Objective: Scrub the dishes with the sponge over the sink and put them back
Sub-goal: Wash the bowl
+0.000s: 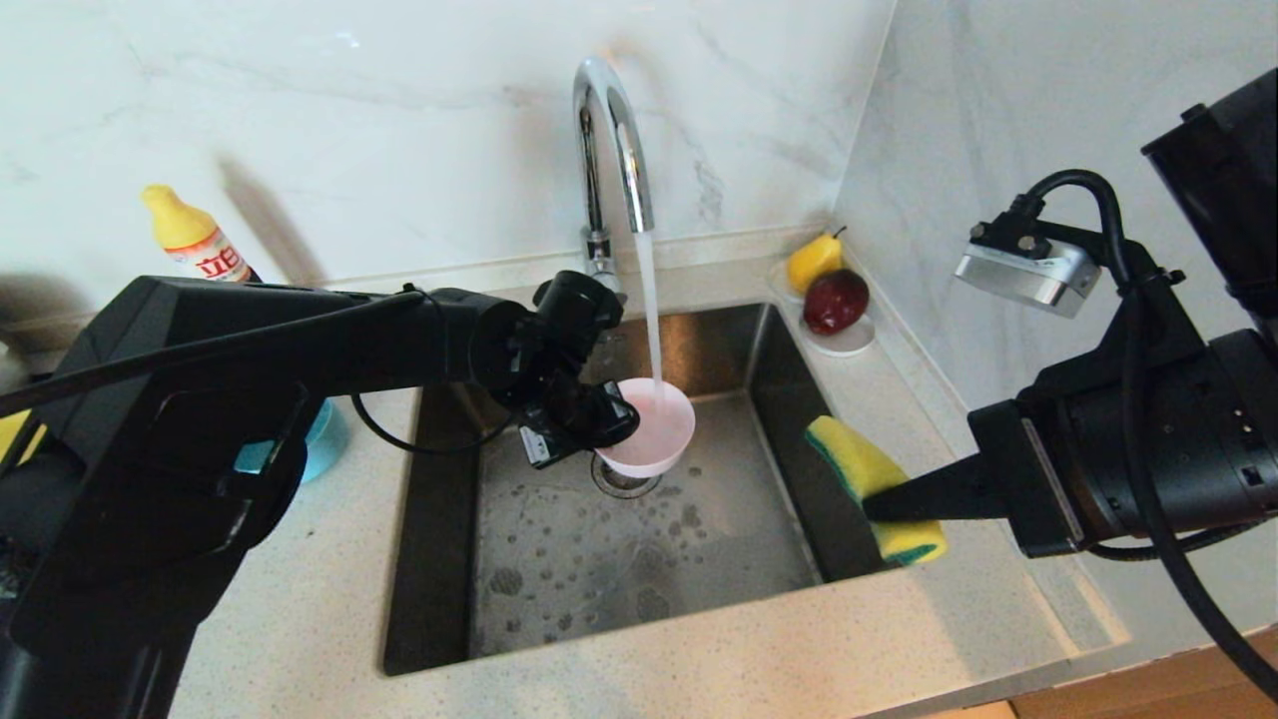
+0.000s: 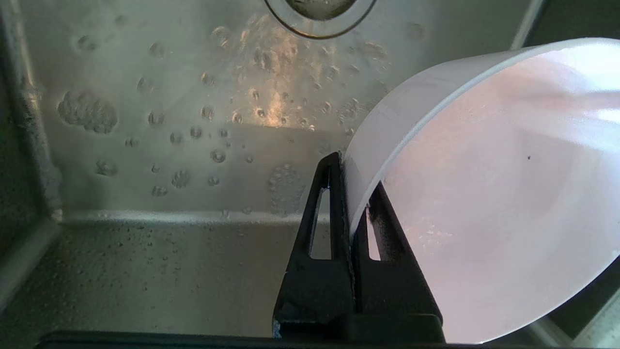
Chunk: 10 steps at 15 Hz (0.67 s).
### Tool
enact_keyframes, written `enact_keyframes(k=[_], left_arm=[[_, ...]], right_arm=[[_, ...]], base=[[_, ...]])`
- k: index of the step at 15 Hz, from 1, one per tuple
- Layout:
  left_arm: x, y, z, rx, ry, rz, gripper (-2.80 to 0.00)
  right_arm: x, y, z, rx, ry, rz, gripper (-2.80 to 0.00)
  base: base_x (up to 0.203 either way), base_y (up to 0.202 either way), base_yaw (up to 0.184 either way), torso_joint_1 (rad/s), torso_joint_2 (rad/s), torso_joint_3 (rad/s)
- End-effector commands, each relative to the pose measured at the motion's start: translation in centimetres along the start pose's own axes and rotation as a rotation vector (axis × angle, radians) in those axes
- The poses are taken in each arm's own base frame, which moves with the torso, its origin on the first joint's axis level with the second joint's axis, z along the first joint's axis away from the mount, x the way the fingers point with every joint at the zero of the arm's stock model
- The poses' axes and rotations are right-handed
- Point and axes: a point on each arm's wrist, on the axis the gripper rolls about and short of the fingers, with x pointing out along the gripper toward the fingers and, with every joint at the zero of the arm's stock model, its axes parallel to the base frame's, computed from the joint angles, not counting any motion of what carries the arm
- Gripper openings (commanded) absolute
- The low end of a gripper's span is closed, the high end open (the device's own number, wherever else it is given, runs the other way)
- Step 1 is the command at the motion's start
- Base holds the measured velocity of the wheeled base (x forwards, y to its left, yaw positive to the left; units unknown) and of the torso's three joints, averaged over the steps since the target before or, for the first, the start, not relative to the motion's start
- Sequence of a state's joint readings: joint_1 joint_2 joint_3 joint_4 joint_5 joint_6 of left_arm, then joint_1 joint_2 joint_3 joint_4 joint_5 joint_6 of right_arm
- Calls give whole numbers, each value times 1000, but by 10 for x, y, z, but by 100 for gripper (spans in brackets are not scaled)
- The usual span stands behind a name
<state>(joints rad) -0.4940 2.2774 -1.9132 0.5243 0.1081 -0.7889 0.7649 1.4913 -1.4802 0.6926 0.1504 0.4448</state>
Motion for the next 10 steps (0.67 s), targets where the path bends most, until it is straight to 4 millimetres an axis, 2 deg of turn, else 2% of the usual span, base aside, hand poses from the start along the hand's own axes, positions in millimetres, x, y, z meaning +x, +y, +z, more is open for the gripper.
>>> enact_keyframes(k=[1, 4, 6, 10], left_arm=[[-3, 0, 0, -4, -1, 0, -280], [-2, 2, -1, -11, 6, 7, -280], [-11, 2, 0, -16, 2, 11, -280], [-67, 4, 12, -10, -134, 19, -280]], right_arm=[[0, 0, 0, 2, 5, 0, -280], [0, 0, -1, 2, 5, -2, -280], [1, 0, -1, 2, 8, -2, -280], [4, -2, -2, 7, 18, -10, -280]], base=[[0, 0, 0, 0, 0, 0], [0, 0, 0, 0, 0, 0], [0, 0, 0, 0, 0, 0], [0, 0, 0, 0, 0, 0]])
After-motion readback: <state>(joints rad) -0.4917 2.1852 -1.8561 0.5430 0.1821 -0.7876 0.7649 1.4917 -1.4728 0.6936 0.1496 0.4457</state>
